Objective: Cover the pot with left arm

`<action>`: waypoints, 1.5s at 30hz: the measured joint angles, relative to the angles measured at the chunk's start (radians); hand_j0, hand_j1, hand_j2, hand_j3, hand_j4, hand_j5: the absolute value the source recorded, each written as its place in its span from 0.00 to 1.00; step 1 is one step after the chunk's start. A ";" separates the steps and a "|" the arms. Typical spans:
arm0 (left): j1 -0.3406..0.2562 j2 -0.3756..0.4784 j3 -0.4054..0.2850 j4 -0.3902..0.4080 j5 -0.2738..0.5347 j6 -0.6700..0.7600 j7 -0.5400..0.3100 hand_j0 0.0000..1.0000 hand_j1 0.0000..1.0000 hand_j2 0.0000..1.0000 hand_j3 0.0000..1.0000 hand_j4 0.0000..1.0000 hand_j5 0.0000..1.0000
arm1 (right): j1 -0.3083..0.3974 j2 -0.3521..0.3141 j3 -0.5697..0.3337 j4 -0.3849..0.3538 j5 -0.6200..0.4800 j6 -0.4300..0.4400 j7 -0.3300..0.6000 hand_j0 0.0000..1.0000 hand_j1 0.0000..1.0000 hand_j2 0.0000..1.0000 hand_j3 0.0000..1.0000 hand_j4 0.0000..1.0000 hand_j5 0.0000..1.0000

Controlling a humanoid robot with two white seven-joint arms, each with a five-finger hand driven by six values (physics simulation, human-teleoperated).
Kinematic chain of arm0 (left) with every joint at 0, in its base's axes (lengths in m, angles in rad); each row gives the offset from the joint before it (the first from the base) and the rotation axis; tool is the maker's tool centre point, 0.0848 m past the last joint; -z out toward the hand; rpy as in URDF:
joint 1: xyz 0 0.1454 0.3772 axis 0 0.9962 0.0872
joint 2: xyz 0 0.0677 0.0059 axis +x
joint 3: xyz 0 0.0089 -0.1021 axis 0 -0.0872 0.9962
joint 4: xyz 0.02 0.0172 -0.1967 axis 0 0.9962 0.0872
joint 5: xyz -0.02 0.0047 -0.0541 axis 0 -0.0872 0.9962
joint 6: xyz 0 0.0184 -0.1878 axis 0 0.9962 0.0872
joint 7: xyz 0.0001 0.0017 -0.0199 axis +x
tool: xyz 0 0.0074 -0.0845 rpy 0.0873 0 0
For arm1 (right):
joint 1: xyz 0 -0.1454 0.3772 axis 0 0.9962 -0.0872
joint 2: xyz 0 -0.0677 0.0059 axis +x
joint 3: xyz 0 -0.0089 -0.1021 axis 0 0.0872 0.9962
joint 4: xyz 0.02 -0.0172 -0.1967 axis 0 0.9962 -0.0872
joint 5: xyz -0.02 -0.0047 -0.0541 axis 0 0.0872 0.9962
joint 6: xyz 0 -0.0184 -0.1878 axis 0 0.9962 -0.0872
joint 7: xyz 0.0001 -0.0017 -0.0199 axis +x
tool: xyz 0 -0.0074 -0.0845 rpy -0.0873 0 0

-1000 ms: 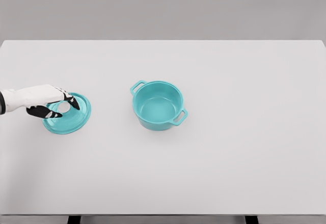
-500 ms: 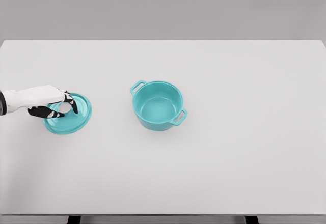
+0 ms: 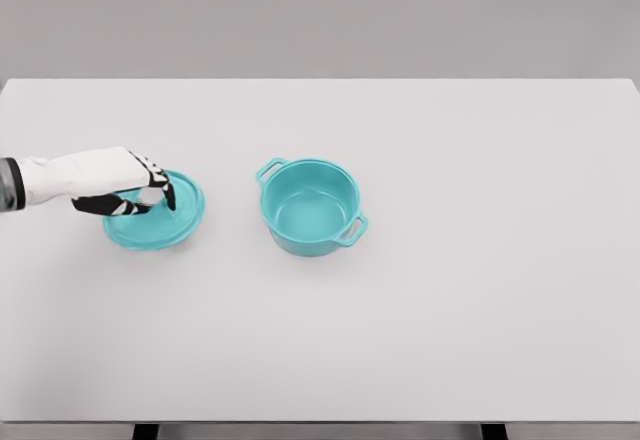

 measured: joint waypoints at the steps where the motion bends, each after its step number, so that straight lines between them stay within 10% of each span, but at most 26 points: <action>1: -0.003 0.000 0.000 -0.008 0.004 0.000 0.000 0.54 0.54 0.54 0.54 0.54 0.54 | 0.000 0.000 0.000 0.000 0.000 0.000 0.000 1.00 1.00 1.00 1.00 1.00 1.00; 45: -0.112 -0.051 -0.065 -0.141 0.074 -0.001 0.000 0.55 0.55 0.55 0.55 0.55 0.55 | 0.000 0.000 0.000 0.000 0.000 0.000 0.000 1.00 1.00 1.00 1.00 1.00 1.00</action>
